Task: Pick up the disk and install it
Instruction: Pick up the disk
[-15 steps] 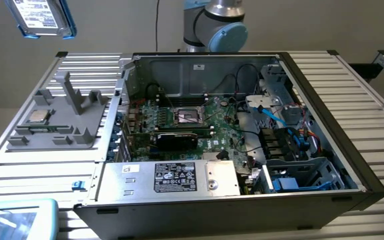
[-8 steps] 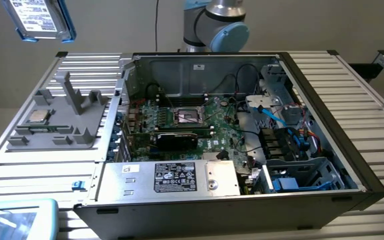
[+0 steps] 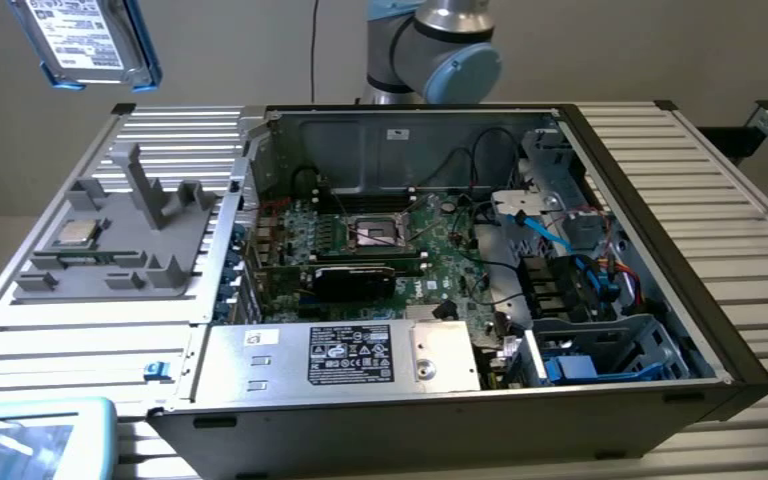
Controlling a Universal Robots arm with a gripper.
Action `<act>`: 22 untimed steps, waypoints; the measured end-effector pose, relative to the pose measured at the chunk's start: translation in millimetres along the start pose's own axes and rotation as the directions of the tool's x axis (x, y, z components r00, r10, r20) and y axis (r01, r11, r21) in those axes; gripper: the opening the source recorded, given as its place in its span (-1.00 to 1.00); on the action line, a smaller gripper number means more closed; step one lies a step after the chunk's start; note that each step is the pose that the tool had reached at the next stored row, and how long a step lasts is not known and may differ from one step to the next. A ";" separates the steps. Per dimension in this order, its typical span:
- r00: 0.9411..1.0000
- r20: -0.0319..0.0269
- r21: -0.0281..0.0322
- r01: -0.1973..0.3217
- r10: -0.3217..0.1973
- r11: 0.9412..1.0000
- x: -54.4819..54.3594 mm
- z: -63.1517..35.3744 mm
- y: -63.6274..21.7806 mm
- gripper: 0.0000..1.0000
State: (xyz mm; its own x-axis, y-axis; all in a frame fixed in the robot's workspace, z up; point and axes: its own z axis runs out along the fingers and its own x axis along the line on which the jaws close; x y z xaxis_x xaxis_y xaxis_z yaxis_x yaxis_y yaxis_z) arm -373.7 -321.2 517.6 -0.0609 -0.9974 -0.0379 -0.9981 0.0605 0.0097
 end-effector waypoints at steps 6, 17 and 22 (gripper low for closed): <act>1.000 0.000 0.000 0.000 0.000 1.000 13.4 -0.6 -20.8 -0.25; 1.000 0.000 -0.004 0.000 0.000 1.000 36.3 -1.8 -62.3 -0.25; 1.000 0.000 -0.006 0.000 0.000 1.000 46.1 -2.3 -81.5 -0.25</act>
State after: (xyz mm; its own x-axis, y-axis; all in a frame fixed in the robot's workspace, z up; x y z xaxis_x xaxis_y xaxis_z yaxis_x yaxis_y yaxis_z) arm -295.1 -372.2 517.4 -0.0611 -0.9974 -0.0375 -0.9980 0.0605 0.0157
